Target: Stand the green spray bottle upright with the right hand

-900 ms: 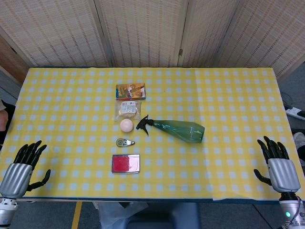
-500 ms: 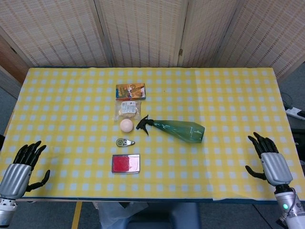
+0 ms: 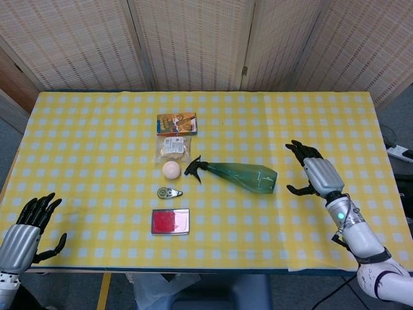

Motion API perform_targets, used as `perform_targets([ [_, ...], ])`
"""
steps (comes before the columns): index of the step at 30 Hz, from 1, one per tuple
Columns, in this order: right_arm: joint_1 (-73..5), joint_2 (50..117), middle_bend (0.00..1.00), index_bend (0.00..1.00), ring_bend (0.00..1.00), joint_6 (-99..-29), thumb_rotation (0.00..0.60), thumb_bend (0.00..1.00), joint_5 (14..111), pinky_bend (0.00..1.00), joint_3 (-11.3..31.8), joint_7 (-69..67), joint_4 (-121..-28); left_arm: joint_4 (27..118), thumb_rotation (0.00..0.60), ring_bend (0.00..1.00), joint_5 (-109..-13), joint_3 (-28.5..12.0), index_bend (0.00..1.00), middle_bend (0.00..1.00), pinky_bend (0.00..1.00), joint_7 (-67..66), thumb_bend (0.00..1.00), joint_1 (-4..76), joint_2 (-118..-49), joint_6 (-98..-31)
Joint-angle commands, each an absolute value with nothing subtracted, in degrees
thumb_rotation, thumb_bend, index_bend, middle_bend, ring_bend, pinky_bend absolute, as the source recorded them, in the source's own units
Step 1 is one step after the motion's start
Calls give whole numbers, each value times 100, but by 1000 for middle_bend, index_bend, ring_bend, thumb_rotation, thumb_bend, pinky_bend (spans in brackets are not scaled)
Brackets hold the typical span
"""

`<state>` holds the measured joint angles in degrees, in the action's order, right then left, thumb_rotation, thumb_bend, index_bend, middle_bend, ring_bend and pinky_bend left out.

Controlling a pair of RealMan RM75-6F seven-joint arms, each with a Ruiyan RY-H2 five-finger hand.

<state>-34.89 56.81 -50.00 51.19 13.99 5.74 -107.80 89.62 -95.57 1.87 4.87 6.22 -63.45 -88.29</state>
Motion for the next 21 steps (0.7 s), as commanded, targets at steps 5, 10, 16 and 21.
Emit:
perform_targets([
  [5,-6542,6797,14,0,21,-4623,600,305,883,0,1237,2913,-10339,8942,313,0,-9571,168,38,7,0,623,492,554,-6262,-8994],
  [10,-7322,7520,17,0,21,-4830,600,305,-40,0,1150,3445,-9832,8930,309,0,-9614,174,38,7,0,763,492,535,-6218,-9056],
  [16,-7831,8134,27,0,28,-5004,600,305,-622,0,1068,3948,-9308,8908,314,0,-9640,182,38,8,0,877,491,525,-6185,-9083],
  [21,-7969,8399,27,0,26,-5141,600,305,-843,0,1005,4220,-9009,8903,312,0,-9668,189,38,8,0,940,492,501,-6160,-9134],
])
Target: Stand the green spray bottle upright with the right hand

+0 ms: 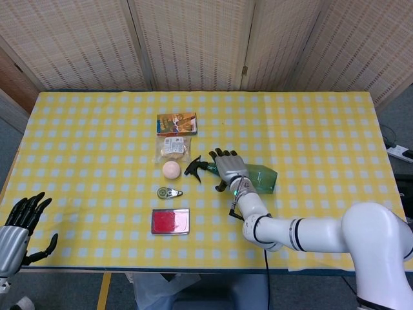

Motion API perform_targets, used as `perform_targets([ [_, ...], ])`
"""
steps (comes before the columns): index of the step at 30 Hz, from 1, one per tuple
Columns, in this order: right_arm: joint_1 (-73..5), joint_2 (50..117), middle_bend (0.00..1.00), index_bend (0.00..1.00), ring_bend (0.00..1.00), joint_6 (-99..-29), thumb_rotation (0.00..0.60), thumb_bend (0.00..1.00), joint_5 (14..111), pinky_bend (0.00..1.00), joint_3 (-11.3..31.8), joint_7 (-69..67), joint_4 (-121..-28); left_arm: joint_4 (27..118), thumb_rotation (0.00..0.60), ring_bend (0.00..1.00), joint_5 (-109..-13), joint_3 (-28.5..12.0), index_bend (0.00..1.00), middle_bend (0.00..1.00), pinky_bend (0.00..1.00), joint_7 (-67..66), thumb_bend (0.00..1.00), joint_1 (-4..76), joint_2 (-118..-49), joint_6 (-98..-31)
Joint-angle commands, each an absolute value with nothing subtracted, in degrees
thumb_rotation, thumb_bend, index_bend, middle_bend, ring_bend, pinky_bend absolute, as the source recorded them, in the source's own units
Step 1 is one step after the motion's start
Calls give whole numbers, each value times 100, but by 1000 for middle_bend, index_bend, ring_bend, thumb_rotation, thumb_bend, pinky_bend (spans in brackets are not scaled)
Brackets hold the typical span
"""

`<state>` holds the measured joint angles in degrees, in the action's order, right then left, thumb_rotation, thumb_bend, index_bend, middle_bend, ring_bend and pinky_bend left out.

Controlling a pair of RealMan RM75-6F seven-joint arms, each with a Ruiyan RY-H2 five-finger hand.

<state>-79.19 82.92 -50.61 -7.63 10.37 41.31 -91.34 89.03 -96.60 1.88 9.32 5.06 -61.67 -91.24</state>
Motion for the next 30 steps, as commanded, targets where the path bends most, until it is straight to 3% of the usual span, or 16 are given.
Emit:
perform_targets([
  [1,-7961,8423,27,0,25,-5161,600,305,-841,0,996,4249,-8964,8904,311,0,-9674,191,38,7,0,942,491,497,-6157,-9142],
  [20,-7783,8973,53,0,33,-5020,600,305,-979,0,866,4810,-8107,8911,311,0,-9694,190,38,7,0,956,491,487,-6143,-9144],
  [26,-7712,9153,118,7,79,-5065,600,304,-911,0,922,4883,-7892,8905,315,0,-9692,187,38,7,0,994,492,482,-6131,-9152],
  [30,-7663,9258,180,70,136,-5170,600,305,-840,12,963,4931,-7811,8905,312,0,-9701,190,38,7,0,1016,492,470,-6121,-9173],
])
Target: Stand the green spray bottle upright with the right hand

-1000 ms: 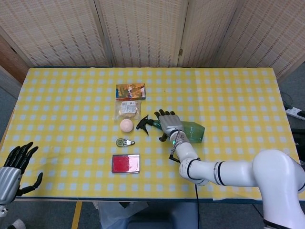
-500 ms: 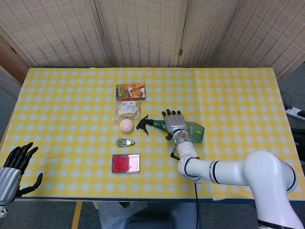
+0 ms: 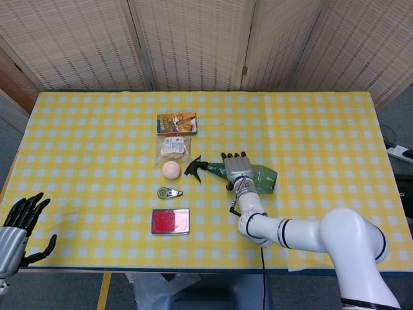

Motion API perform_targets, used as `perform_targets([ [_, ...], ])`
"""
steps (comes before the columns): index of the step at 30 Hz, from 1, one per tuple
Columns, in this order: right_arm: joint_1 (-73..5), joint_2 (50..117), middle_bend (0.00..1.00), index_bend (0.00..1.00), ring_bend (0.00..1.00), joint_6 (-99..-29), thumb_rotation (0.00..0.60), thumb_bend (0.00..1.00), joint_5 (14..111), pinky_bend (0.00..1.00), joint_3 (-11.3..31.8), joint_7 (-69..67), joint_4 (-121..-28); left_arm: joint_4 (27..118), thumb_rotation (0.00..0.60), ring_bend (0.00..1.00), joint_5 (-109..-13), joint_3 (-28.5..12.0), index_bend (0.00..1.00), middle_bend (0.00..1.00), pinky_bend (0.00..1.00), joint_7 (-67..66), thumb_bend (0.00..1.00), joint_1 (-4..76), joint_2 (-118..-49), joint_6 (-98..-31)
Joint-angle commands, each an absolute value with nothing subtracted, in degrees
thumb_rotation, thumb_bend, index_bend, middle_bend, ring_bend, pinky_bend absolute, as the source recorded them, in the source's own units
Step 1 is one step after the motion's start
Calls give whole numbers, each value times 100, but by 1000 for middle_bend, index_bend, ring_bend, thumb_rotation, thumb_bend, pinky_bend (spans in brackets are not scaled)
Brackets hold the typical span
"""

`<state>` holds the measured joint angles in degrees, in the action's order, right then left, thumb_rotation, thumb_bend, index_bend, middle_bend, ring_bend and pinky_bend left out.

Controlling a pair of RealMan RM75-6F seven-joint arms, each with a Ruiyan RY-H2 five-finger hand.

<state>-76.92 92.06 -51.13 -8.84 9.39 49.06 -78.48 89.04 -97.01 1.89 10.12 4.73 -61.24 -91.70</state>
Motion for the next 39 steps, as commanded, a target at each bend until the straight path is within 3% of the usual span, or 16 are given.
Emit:
perform_targets([
  [1,-7647,9285,199,90,152,-5200,600,305,-827,21,977,4951,-7798,8910,313,0,-9697,192,38,7,0,1024,492,467,-6116,-9171],
  [11,-7484,9492,263,161,213,-5403,600,305,-613,122,1111,5073,-7657,8936,313,0,-9721,198,39,7,0,1016,492,416,-6088,-9253],
  [15,-7423,9560,335,234,279,-5438,600,305,-514,242,1179,5105,-7596,8933,315,0,-9716,197,39,8,0,1026,492,410,-6086,-9255],
  [19,-7319,9579,469,393,401,-5517,600,305,-245,418,1269,4999,-7610,8938,315,0,-9727,197,39,7,0,1024,492,403,-6084,-9267],
  [25,-6984,9259,528,470,461,-5694,600,306,448,494,1419,4549,-8084,8946,313,0,-9751,204,39,7,0,1003,492,384,-6083,-9295],
  [32,-5879,8903,547,491,461,-6122,600,305,2916,495,1214,2774,-8670,8964,314,0,-9759,207,39,8,0,959,491,380,-6086,-9283],
  [39,-4563,9335,600,514,469,-7015,600,305,5622,495,988,-361,-7892,8990,313,0,-9732,203,39,8,0,839,492,398,-6112,-9209],
])
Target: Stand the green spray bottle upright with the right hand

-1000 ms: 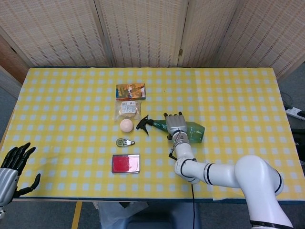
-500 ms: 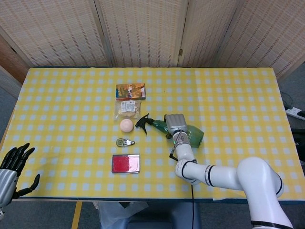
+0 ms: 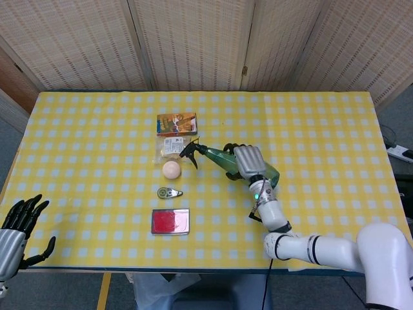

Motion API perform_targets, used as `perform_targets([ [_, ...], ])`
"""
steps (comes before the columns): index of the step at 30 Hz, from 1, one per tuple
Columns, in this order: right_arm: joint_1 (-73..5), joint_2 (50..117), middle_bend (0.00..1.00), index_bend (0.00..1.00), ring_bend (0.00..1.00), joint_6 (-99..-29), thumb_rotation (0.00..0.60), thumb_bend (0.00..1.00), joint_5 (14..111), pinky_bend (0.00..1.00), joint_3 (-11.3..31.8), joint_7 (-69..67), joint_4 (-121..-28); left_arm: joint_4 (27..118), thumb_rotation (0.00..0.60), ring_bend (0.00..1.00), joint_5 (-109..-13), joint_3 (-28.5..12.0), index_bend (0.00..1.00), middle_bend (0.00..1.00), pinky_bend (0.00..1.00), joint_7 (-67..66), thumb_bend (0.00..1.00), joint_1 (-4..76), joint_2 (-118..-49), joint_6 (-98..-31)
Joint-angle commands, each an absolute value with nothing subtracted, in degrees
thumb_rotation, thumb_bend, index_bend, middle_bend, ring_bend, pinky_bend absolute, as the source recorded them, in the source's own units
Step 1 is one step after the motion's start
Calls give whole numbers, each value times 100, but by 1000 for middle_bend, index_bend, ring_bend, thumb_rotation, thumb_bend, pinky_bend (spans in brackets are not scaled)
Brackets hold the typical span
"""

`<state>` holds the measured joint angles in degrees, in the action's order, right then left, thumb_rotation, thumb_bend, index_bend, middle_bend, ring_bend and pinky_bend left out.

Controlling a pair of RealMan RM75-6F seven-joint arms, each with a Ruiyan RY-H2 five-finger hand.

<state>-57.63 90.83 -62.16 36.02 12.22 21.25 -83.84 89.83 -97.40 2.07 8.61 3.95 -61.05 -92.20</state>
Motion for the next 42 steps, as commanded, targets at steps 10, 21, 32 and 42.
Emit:
perform_targets([
  [10,-3551,10149,604,514,473,-7922,600,306,7074,495,843,-3148,-6077,9017,314,0,-9652,197,39,7,0,760,490,424,-6123,-9083],
  [21,-2966,10893,604,514,466,-8814,600,305,7795,495,949,-5002,-4643,9018,313,0,-9599,207,39,7,0,825,486,479,-6093,-8931],
  [32,-2617,11319,604,514,465,-8666,600,305,7928,495,965,-5924,-3594,9016,316,0,-9587,205,39,7,0,823,484,487,-6096,-8914],
  [42,-2348,11332,557,455,407,-8812,600,305,8117,430,928,-6175,-3378,9025,315,0,-9589,206,39,8,0,809,483,481,-6098,-8925],
])
